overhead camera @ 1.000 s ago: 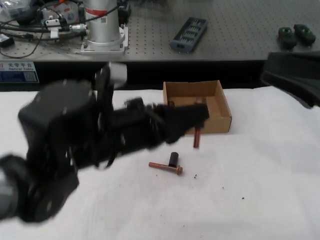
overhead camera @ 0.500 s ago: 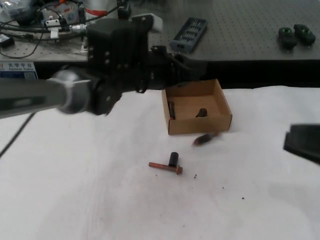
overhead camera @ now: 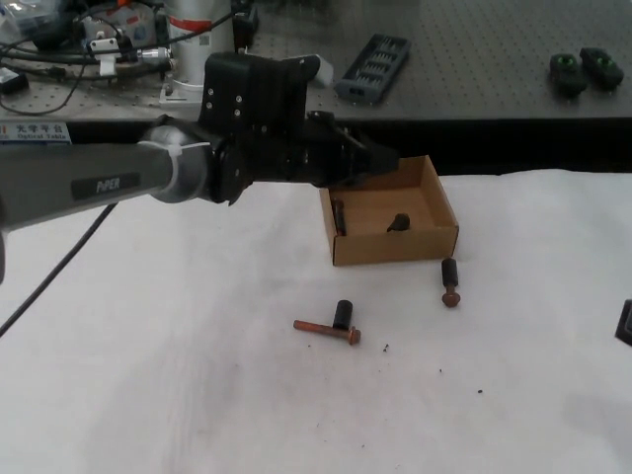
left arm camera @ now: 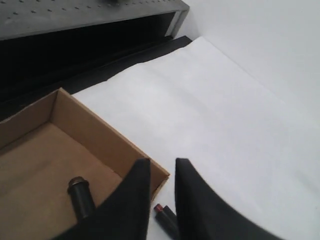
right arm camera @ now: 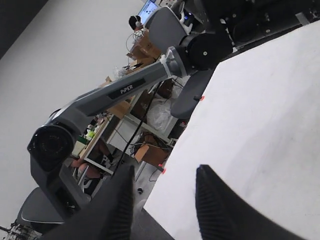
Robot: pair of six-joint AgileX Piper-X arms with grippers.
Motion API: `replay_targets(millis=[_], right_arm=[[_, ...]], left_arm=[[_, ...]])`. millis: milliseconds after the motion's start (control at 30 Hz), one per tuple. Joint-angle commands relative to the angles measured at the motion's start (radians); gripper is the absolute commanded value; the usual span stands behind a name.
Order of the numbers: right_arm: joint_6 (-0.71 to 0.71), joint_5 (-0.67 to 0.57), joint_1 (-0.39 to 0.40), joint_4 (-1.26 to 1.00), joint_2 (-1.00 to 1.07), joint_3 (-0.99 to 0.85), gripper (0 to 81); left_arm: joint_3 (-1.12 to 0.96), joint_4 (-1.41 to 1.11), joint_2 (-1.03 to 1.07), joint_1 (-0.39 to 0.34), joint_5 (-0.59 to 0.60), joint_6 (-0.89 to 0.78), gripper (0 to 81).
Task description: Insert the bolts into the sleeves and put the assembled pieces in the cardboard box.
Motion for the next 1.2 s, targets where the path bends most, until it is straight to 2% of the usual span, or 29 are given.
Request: replay_targets(millis=[0,167,233,433,567,700,867,967,1167], right_arm=[[-0.020,0.016,-0.004,0.019,-0.006,-0.002,30.3],[-0.039,0.110,-0.004,0.061,0.002,-0.002,30.3],[-0.037,0.108,-0.004,0.111,0.027,-0.002,30.3],[-0.090,0.079,-0.004,0.058,0.220,-0.015,28.2],[-0.132,0.079,-0.004,-0.007,0.421,-0.080,20.2],[-0.216,0.070,-0.004,-0.028,0.623,-0.206,19.5],[-0.288,0.128,-0.004,-0.028,0.818,-0.358,19.5],[-0.311,0.171,-0.004,-0.012,0.914,-0.436,19.5],[-0.484,0.293,-0.004,0.176,1.067,-0.575,19.5]], left_arm=[[-0.020,0.011,-0.014,-0.001,0.071,0.039,13.7],[-0.020,0.036,-0.014,-0.001,0.106,0.024,13.7],[-0.018,0.083,-0.021,-0.003,0.128,0.041,13.7],[-0.018,0.347,-0.122,-0.012,0.141,0.244,13.7],[-0.016,0.541,-0.234,-0.012,0.038,0.399,13.7],[-0.007,0.706,-0.330,-0.009,-0.078,0.520,11.8],[0.069,0.729,-0.425,-0.007,-0.147,0.490,4.6],[0.126,0.735,-0.478,-0.007,-0.162,0.445,4.4],[0.250,0.733,-0.605,-0.007,-0.242,0.397,4.4]])
